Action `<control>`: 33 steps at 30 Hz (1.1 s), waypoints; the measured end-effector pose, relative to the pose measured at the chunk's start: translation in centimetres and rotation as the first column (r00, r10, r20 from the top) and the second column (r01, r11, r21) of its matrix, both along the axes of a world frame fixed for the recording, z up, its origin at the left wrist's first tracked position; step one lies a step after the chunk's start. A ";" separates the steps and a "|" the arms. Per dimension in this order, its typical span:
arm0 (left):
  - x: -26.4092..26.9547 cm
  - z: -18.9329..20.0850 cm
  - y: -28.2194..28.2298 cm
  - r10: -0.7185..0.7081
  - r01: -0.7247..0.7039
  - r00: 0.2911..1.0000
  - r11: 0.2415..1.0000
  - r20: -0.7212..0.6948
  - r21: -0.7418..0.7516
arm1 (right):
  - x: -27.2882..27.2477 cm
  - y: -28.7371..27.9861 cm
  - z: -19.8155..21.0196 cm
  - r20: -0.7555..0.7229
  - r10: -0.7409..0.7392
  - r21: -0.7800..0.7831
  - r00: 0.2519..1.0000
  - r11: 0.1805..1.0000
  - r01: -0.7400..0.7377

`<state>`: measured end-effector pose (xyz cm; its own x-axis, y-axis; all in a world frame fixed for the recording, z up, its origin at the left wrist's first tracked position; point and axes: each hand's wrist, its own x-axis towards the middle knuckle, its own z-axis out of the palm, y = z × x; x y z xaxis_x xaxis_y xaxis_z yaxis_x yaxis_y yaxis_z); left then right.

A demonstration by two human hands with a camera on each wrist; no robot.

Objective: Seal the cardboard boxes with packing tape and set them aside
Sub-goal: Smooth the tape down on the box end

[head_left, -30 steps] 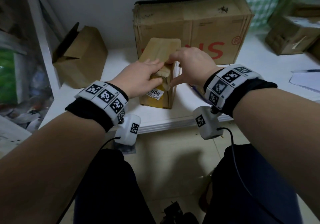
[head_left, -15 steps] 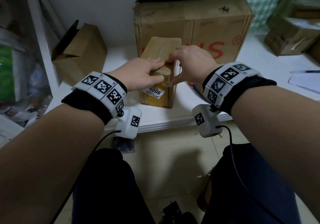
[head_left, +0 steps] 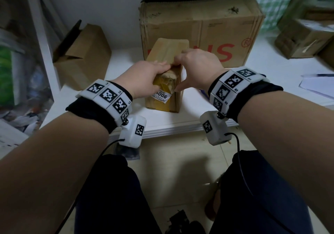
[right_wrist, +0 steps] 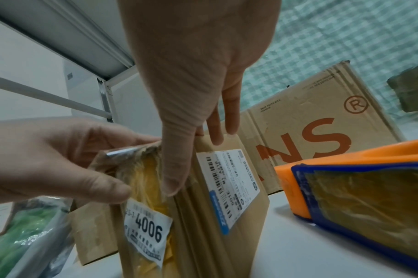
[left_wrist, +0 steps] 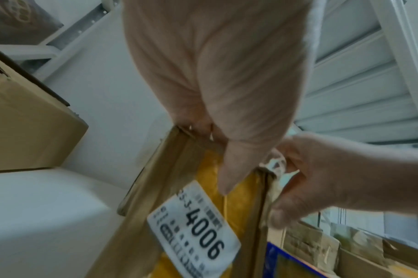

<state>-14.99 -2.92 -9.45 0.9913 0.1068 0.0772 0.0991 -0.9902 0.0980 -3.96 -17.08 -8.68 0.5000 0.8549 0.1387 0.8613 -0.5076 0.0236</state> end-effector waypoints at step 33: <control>-1.5 0.9 2.1 0.119 -0.125 0.992 0.853 -0.045 -0.506 | 1.1 -0.8 -0.9 0.076 0.036 0.054 0.996 0.998 -0.040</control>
<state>-16.53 -0.79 -8.54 0.9683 0.2479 -0.0323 0.2200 -0.7834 0.5812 -2.90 -17.85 -9.56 0.4535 0.8631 0.2223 0.8769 -0.4767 0.0620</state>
